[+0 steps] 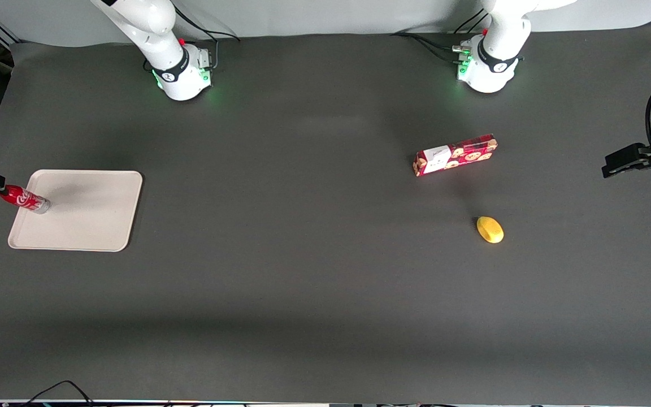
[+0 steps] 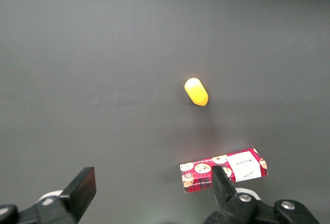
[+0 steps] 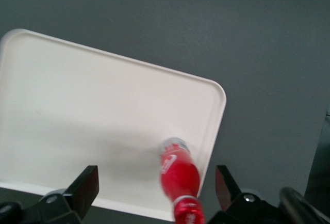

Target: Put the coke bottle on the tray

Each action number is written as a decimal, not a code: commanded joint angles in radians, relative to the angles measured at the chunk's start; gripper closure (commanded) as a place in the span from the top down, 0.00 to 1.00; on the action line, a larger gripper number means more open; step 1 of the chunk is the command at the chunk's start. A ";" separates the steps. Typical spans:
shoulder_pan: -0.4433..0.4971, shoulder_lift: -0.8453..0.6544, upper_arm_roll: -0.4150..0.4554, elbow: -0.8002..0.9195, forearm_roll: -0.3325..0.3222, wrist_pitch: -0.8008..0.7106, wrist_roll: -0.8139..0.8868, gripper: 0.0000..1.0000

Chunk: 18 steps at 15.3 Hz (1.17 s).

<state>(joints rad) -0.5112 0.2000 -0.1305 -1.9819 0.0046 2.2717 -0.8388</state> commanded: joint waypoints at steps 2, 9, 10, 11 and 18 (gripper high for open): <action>0.175 -0.141 0.014 0.112 0.008 -0.256 0.240 1.00; 0.304 -0.177 0.262 0.379 0.008 -0.575 0.758 1.00; 0.306 -0.179 0.303 0.406 0.006 -0.601 0.835 1.00; 0.306 -0.182 0.339 0.425 0.006 -0.630 0.895 1.00; 0.304 -0.200 0.365 0.431 0.008 -0.707 0.977 1.00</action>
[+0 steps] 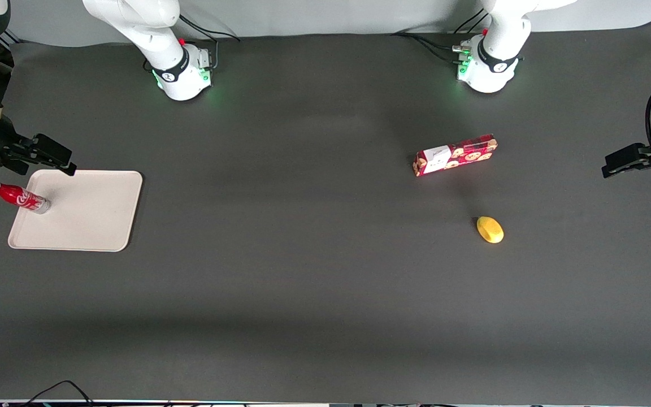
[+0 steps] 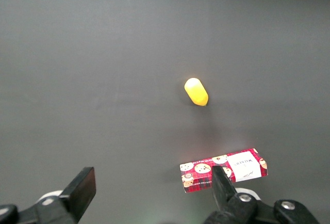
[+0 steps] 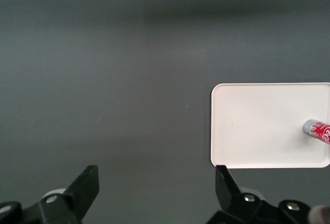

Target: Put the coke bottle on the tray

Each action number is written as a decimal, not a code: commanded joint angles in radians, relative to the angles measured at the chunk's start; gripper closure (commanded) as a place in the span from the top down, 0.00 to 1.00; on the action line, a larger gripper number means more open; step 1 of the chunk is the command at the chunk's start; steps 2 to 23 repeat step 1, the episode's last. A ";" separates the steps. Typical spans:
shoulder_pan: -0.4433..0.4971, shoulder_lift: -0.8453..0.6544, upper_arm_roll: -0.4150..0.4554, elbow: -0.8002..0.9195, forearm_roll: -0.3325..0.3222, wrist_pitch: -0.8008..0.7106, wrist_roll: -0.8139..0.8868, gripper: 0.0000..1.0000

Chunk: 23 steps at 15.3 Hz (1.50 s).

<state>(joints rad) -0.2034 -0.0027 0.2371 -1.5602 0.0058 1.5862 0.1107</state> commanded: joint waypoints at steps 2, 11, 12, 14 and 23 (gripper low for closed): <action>-0.004 0.003 -0.002 0.006 0.007 -0.022 0.027 1.00; -0.004 0.003 -0.002 0.006 0.007 -0.022 0.027 1.00; -0.004 0.003 -0.002 0.006 0.007 -0.022 0.027 1.00; -0.004 0.003 -0.002 0.006 0.007 -0.022 0.027 1.00; -0.004 0.003 -0.002 0.006 0.007 -0.022 0.027 1.00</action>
